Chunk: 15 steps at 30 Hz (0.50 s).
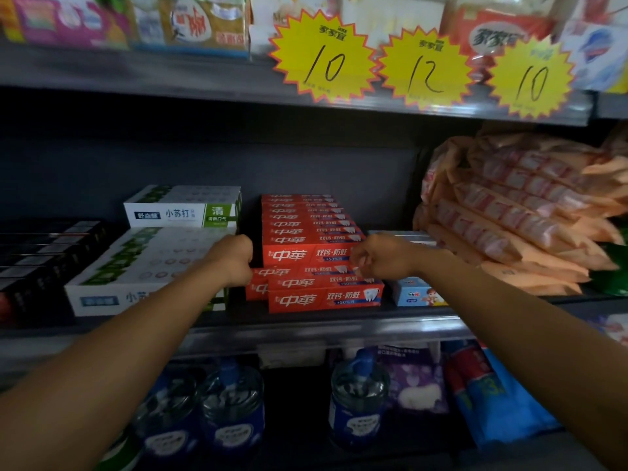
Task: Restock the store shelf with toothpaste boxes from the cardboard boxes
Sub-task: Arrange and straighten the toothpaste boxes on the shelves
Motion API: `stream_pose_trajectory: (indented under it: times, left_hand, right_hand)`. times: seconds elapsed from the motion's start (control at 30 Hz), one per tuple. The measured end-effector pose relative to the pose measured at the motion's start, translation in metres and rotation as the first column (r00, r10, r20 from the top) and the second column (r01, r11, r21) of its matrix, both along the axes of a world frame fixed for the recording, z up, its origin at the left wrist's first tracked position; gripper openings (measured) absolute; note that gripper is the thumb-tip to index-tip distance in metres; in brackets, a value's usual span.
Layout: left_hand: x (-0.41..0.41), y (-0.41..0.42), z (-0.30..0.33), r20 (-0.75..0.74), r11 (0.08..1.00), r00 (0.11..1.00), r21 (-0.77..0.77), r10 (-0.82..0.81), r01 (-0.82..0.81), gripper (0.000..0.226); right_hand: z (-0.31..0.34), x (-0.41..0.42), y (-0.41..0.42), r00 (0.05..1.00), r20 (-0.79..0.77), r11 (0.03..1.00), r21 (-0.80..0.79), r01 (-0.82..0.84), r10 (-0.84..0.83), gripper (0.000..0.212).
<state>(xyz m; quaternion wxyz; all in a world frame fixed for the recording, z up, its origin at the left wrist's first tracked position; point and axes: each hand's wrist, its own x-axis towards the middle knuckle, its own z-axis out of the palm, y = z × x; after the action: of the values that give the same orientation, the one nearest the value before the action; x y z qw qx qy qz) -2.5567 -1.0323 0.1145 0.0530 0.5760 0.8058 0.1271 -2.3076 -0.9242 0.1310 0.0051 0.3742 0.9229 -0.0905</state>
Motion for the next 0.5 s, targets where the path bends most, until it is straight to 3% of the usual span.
stream_pose_trajectory:
  times: [0.1, 0.27, 0.5]
  left_hand:
    - [0.000, -0.001, -0.001, 0.019, 1.000, 1.000, -0.009, -0.012, 0.012, 0.008]
    - [-0.003, -0.001, -0.004, 0.086, 0.999, 0.996, 0.008, -0.037, 0.037, 0.010]
    - [0.006, -0.002, -0.006, 0.174, 0.991, 0.975, 0.043, -0.136, 0.130, 0.014]
  right_hand:
    - [-0.002, -0.005, -0.004, 1.000, 0.020, 1.000, -0.016, -0.020, 0.020, 0.025]
    - [-0.005, -0.007, -0.003, 0.999, 0.030, 1.000, -0.016, -0.021, 0.022, 0.033]
    - [-0.007, 0.004, 0.005, 0.998, 0.062, 1.000, -0.013, 0.022, -0.021, 0.026]
